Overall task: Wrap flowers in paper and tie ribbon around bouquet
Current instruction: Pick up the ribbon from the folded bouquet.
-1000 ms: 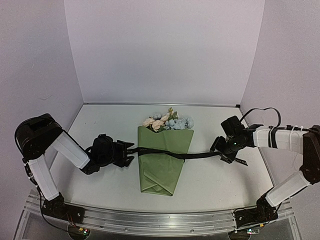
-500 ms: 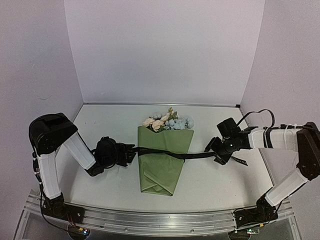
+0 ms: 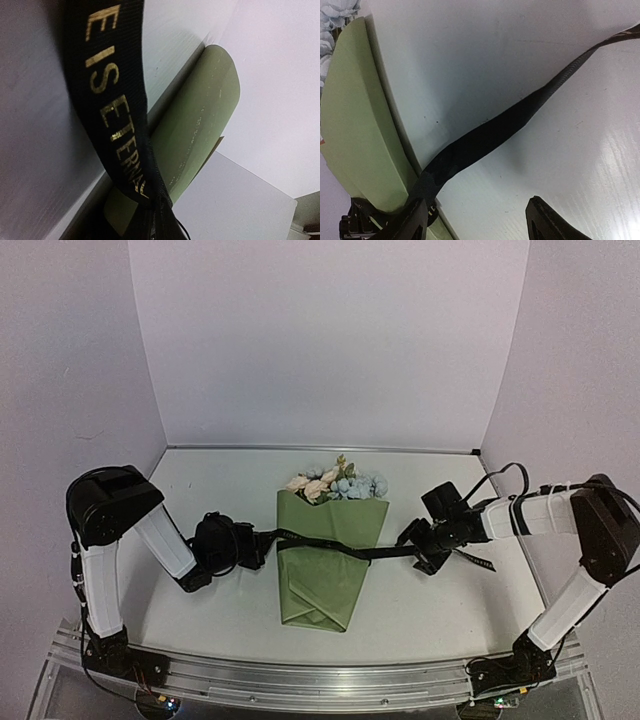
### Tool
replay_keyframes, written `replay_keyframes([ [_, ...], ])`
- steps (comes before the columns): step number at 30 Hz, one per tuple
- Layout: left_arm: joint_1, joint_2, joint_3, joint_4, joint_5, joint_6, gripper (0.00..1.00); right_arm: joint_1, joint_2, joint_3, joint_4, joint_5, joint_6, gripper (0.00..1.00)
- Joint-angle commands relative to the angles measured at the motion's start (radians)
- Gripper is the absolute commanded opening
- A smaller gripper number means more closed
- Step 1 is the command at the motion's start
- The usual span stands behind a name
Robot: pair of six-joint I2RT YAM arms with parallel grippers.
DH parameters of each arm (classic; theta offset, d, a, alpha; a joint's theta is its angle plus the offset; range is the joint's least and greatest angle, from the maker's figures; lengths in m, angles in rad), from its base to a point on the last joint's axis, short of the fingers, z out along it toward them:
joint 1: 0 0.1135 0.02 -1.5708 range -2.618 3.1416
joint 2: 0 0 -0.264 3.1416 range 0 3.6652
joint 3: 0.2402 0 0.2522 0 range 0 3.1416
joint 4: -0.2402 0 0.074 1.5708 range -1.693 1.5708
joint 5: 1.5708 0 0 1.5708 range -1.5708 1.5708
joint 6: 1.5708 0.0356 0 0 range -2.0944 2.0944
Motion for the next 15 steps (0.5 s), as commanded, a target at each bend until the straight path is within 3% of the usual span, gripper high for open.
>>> replay_keyframes([
  [1, 0.002, 0.007, 0.008, 0.025, 0.054, -0.034, 0.0, 0.012, 0.041, -0.011, 0.105, -0.011, 0.082, 0.73],
  [10, 0.013, -0.043, -0.011, -0.043, 0.085, -0.001, 0.0, 0.072, 0.117, -0.097, 0.375, 0.008, 0.299, 0.75],
  [15, 0.015, -0.049, -0.014, -0.054, 0.101, 0.005, 0.0, 0.11, 0.192, -0.111, 0.52, 0.001, 0.399, 0.7],
])
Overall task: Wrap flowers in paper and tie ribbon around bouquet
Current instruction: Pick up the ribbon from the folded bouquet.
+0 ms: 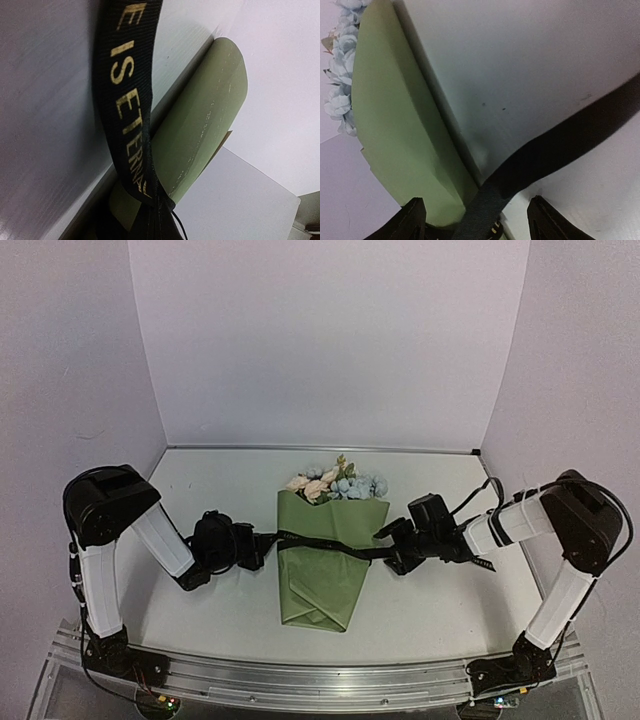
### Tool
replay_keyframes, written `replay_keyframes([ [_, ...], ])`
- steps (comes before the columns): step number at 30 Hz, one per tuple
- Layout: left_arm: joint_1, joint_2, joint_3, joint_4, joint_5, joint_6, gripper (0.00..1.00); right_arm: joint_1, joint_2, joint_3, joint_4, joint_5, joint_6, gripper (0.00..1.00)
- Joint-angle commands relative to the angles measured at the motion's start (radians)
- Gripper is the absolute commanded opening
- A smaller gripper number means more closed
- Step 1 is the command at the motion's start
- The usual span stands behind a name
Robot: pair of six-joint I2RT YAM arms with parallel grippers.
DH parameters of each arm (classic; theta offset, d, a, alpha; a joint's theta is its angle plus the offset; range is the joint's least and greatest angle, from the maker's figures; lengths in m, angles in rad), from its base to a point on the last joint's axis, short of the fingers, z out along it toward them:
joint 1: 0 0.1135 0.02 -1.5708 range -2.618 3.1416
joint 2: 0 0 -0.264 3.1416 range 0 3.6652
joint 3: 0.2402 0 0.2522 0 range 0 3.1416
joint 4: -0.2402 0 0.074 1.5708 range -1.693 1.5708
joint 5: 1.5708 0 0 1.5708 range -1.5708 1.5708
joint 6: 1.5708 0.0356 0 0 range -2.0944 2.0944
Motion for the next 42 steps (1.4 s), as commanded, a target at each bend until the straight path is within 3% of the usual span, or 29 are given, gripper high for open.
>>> replay_keyframes([
  [1, 0.004, -0.035, -0.012, -0.025, 0.045, 0.005, 0.0, 0.035, 0.093, -0.044, 0.13, 0.017, 0.137, 0.69],
  [7, 0.006, -0.032, -0.013, -0.019, 0.056, 0.009, 0.0, 0.043, 0.095, -0.088, 0.167, 0.051, 0.16, 0.61],
  [10, 0.007, -0.034, -0.013, -0.02, 0.056, 0.009, 0.0, 0.043, 0.083, -0.108, 0.169, 0.071, 0.163, 0.51],
  [15, 0.009, -0.038, -0.015, -0.022, 0.055, 0.013, 0.0, 0.043, 0.075, -0.114, 0.171, 0.081, 0.151, 0.43],
  [30, 0.026, -0.062, -0.04, -0.027, 0.057, 0.029, 0.0, 0.039, 0.08, -0.088, 0.182, 0.096, 0.119, 0.05],
  [42, 0.04, -0.079, -0.049, -0.037, 0.056, 0.059, 0.0, 0.027, 0.05, -0.09, 0.18, 0.096, 0.068, 0.0],
])
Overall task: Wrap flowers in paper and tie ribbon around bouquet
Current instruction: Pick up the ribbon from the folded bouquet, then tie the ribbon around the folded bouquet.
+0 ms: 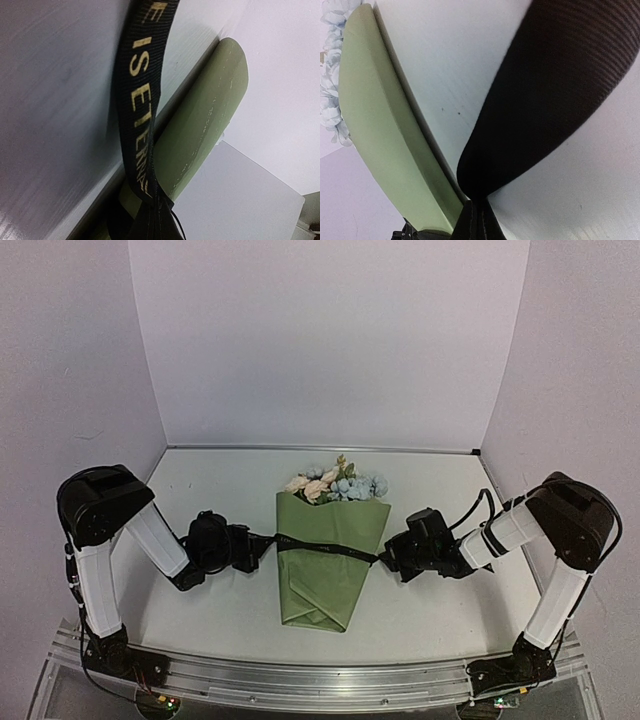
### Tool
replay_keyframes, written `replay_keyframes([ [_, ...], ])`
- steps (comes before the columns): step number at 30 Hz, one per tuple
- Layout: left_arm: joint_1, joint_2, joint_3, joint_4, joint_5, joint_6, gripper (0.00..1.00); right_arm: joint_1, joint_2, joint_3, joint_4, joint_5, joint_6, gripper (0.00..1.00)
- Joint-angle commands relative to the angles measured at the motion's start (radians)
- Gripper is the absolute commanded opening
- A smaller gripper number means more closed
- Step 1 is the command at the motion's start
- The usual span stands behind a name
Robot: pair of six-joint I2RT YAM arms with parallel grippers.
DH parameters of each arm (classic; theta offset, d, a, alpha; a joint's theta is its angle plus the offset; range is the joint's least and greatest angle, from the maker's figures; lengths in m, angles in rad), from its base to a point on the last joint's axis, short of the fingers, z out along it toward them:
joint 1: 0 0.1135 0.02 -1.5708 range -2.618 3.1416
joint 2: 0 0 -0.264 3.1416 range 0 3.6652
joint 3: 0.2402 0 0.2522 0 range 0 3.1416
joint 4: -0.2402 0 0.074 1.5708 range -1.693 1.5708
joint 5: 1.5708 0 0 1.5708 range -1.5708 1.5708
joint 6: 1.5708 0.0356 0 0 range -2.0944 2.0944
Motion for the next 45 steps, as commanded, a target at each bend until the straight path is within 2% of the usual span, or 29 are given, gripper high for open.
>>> replay_keyframes([
  [1, 0.013, -0.047, -0.016, -0.014, 0.007, 0.033, 0.0, -0.012, -0.012, 0.002, -0.028, 0.021, -0.039, 0.0],
  [6, 0.037, -0.072, -0.01, -0.071, 0.032, 0.083, 0.0, -0.043, -0.023, 0.03, -0.08, 0.008, -0.106, 0.0],
  [14, 0.112, -0.159, 0.073, -0.41, 0.108, 0.356, 0.0, -0.073, -0.096, 0.12, -0.384, 0.079, -0.343, 0.0],
  [21, 0.143, -0.224, 0.128, -0.7, 0.08, 0.601, 0.0, -0.114, -0.13, 0.172, -0.611, 0.158, -0.482, 0.0],
  [24, 0.175, -0.254, 0.079, -0.731, 0.062, 0.643, 0.0, -0.158, -0.146, 0.162, -0.67, 0.171, -0.51, 0.0],
  [28, 0.278, -0.314, -0.016, -0.764, 0.072, 0.709, 0.0, -0.25, -0.211, 0.087, -0.701, 0.164, -0.528, 0.0],
  [35, 0.58, -0.44, -0.108, -0.867, 0.149, 0.884, 0.0, -0.431, -0.353, 0.013, -0.784, 0.137, -0.582, 0.0],
  [38, 0.655, -0.463, -0.094, -0.908, 0.16, 0.945, 0.0, -0.482, -0.379, 0.017, -0.817, 0.118, -0.601, 0.0],
  [45, 0.798, -0.469, -0.085, -0.903, 0.237, 0.978, 0.0, -0.547, -0.429, 0.001, -0.841, 0.067, -0.606, 0.0],
])
